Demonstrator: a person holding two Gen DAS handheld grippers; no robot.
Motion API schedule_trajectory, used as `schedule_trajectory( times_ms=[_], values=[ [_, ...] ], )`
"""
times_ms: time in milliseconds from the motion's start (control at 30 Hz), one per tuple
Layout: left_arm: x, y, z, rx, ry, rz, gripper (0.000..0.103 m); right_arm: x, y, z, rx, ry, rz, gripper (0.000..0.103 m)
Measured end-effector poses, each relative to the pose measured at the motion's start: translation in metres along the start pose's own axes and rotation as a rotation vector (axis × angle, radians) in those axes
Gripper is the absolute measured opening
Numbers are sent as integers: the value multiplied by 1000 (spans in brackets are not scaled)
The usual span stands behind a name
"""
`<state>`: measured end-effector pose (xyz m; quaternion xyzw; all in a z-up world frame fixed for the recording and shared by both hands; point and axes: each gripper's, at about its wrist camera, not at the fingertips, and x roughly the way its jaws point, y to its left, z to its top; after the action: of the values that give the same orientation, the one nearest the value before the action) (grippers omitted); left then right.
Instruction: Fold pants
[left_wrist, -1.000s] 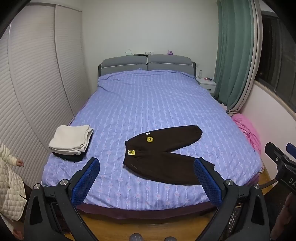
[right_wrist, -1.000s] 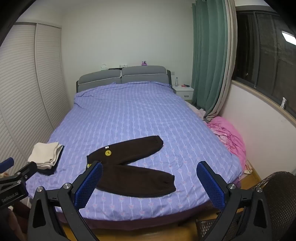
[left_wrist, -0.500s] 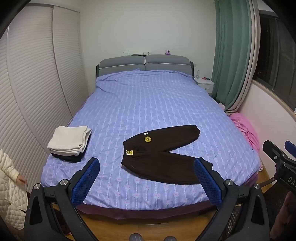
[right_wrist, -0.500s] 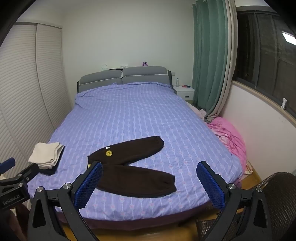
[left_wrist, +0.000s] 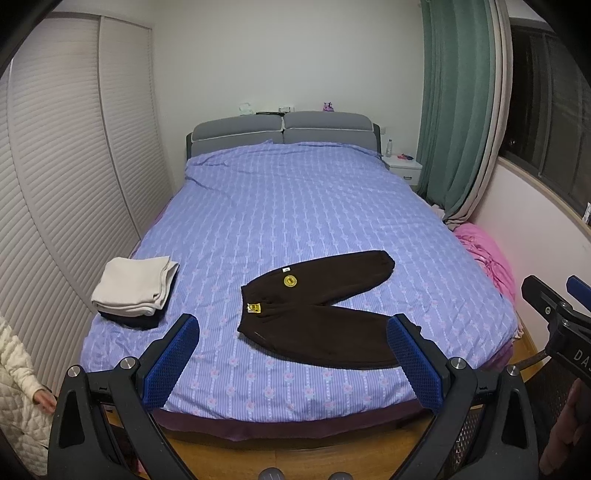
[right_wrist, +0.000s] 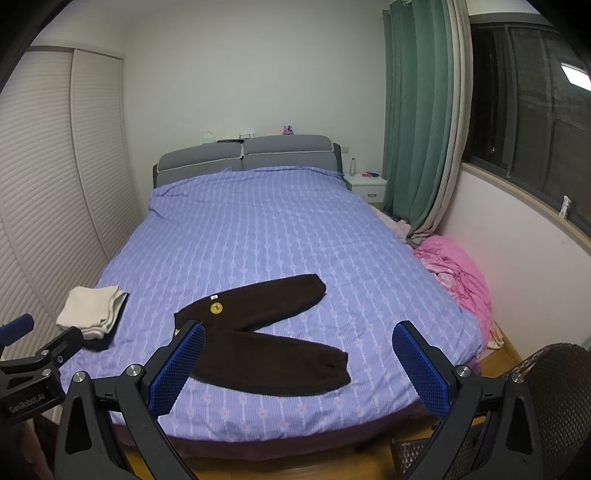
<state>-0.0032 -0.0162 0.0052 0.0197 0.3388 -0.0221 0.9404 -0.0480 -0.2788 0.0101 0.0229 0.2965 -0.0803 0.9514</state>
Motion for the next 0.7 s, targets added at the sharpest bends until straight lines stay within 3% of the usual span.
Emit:
schedule_trajectory(
  times_ms=[700],
  values=[
    [4,-3,3,16,-7,-10,103,5,-10,3,18,-10,-15,102]
  ],
)
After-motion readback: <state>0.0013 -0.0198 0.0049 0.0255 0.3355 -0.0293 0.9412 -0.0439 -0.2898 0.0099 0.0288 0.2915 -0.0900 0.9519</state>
